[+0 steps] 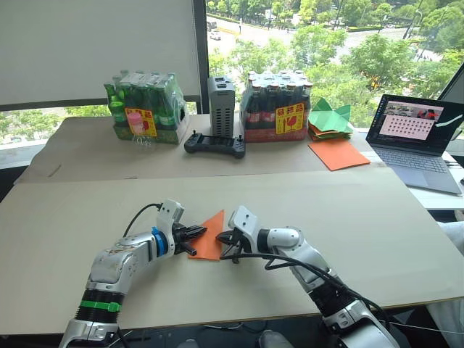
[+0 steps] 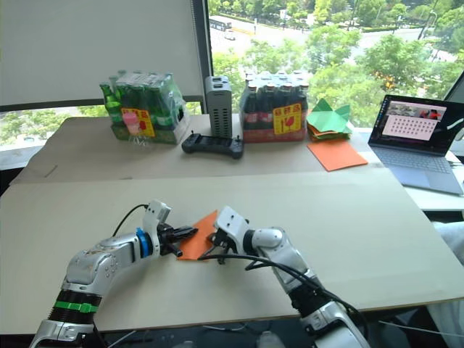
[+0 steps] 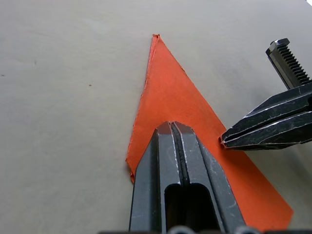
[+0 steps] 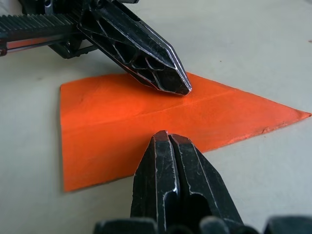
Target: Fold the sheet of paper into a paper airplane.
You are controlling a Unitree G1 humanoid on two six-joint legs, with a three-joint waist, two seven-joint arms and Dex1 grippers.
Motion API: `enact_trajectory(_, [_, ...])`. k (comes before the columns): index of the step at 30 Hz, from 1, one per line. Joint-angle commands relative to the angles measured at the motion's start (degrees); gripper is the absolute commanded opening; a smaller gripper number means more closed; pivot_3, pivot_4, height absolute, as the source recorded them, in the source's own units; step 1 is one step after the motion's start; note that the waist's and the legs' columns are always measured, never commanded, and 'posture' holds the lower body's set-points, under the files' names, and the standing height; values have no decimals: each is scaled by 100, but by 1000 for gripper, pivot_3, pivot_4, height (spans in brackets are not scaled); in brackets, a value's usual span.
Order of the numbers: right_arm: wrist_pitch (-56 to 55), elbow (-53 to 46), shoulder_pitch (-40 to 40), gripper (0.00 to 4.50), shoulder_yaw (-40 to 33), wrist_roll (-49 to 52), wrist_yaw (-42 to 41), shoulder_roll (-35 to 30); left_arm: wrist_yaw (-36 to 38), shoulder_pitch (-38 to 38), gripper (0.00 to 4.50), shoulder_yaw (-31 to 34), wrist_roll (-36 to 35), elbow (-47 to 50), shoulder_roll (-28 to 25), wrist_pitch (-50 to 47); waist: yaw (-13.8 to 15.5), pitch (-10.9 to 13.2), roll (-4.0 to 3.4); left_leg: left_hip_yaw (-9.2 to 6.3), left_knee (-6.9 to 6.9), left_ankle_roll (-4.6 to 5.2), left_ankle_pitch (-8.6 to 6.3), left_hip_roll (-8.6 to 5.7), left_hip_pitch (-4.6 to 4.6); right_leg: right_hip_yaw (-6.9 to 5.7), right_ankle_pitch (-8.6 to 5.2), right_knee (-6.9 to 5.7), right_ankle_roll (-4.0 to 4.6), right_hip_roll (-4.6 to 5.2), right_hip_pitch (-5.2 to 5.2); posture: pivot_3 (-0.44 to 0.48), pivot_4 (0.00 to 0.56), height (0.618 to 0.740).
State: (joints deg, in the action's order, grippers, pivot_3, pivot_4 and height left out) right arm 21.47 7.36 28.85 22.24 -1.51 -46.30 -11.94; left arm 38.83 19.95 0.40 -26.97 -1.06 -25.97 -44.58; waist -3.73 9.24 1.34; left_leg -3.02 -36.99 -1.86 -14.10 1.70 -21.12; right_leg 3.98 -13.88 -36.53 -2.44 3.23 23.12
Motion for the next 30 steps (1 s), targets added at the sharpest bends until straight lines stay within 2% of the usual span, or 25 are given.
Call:
enact_trajectory(1, [284, -74, -135, 0, 278, 16, -225, -54, -65, -63, 21, -99, 115, -175, 18, -132, 2, 0, 0, 0, 0, 0, 0, 0, 0, 0, 0, 0, 0, 0, 0, 0, 150, 740])
enact_trajectory(8, [549, -411, -263, 0, 437, 136, -565, -236, -63, -47, 21, -86, 119, -190, 13, -134, 11, 0, 0, 0, 0, 0, 0, 0, 0, 0, 0, 1, 0, 0, 0, 0, 150, 740])
enact_trajectory(30, [639, -490, -63, 0, 131, 417, -499, -216, -40, 66, 21, 4, 90, -268, -32, -157, 15, 0, 1, 0, 0, 0, 0, 0, -1, 0, -1, 0, 0, -1, 1, 0, 150, 740])
